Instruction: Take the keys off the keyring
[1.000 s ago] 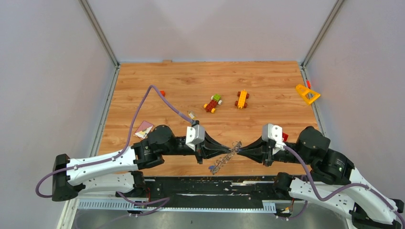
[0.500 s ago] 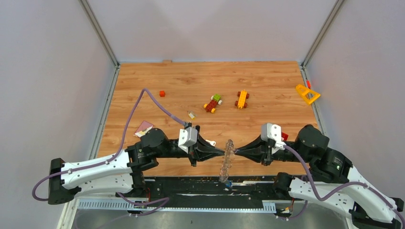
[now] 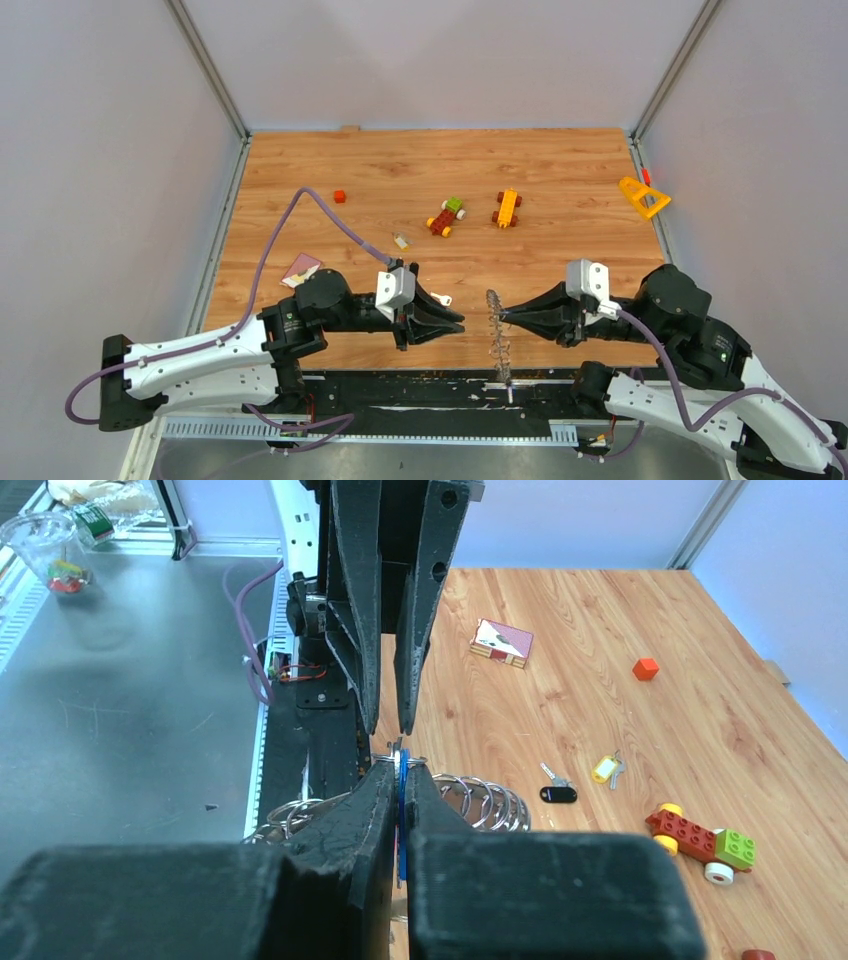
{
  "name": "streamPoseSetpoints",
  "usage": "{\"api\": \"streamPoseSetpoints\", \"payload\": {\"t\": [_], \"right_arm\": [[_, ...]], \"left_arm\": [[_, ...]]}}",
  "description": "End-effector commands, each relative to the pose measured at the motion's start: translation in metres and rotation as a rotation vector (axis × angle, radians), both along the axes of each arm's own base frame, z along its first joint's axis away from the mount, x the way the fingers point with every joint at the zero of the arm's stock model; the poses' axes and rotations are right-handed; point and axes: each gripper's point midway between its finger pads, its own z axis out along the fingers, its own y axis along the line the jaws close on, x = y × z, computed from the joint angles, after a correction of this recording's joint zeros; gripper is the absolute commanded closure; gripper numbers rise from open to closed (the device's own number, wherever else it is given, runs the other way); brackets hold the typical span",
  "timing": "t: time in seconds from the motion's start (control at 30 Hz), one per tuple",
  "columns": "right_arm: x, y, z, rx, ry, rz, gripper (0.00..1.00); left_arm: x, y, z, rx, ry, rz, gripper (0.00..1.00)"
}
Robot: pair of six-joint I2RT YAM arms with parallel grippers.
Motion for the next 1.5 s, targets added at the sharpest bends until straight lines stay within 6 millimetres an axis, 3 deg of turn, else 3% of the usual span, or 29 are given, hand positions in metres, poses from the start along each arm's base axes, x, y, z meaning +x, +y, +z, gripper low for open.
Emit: {"api": "streamPoseSetpoints", "payload": {"t": [0.0, 0.17, 0.7, 0.93, 1.13, 1.37, 1.47], "right_arm": [[-0.008, -0.004, 0.025, 0.052, -0.097, 0.047, 1.00], [-0.019, -0.009, 0.024, 0.047, -0.143, 0.098, 1.00], [-0.092, -0.032, 0.017, 0.091, -0.402, 0.506, 1.00], [-0.094, -0.029, 0.005, 0.090, -0.458, 0.553, 1.00], [-0.093, -0.026, 0.006, 0.104, -0.478, 0.550, 1.00], [-0.086, -0.022, 0.003, 0.098, -0.491, 0.522, 1.00], [-0.080, -0.019, 0.001, 0.085, -0.492, 0.499, 1.00]], "left_arm": [[0.002, 0.003, 0.011, -0.064, -0.009, 0.015, 0.71], [0.001, 0.001, 0.010, -0.081, -0.007, 0.005, 0.65], [-0.014, 0.010, 0.009, -0.094, -0.030, -0.062, 0.65], [-0.011, 0.007, 0.005, -0.079, -0.025, -0.050, 0.65], [-0.011, 0.004, 0.006, -0.085, -0.032, -0.060, 0.66], [-0.016, 0.003, 0.021, -0.125, -0.062, -0.093, 0.70], [-0.017, 0.003, 0.033, -0.147, -0.096, -0.100, 0.63]]}}
